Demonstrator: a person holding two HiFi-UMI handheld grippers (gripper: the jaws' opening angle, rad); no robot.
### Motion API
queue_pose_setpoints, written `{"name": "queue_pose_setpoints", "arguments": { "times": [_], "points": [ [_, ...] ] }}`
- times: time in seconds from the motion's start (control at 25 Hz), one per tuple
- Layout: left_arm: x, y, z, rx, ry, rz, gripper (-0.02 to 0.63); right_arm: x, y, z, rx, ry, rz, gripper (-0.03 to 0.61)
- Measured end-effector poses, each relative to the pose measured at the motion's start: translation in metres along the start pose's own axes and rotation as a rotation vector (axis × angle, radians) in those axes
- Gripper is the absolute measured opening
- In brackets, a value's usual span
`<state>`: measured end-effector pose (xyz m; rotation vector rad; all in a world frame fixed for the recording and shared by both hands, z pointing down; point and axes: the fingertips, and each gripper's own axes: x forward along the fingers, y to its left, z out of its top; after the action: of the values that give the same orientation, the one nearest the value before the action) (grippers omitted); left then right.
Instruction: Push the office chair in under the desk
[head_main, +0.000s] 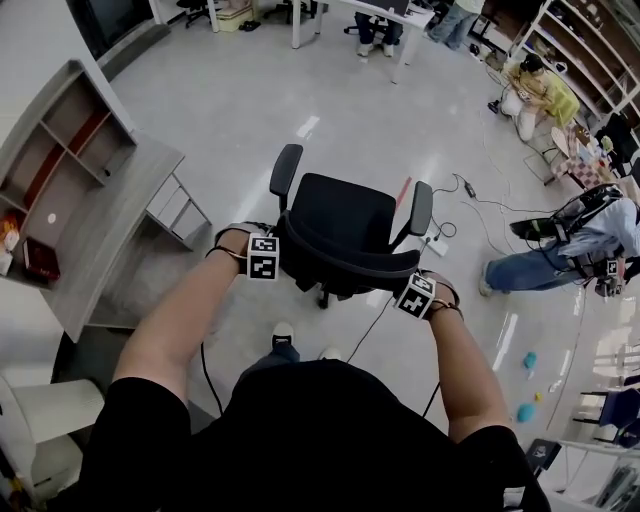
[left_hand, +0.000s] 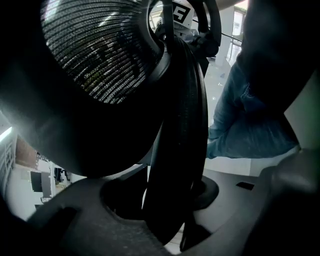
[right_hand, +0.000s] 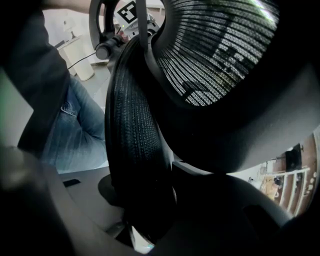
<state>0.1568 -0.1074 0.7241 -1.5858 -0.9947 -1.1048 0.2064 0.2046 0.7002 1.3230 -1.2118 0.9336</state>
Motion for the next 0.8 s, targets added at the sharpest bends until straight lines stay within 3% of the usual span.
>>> {"name": "queue_pose_setpoints", "arguments": {
  "times": [0.8],
  "points": [
    [-0.024,-0.087,-0.01,-0.195,0.034,0.049,0.164,-0.003,0.018,0.013,-0.222,-0.039,0.028,0.189]
  ]
}}
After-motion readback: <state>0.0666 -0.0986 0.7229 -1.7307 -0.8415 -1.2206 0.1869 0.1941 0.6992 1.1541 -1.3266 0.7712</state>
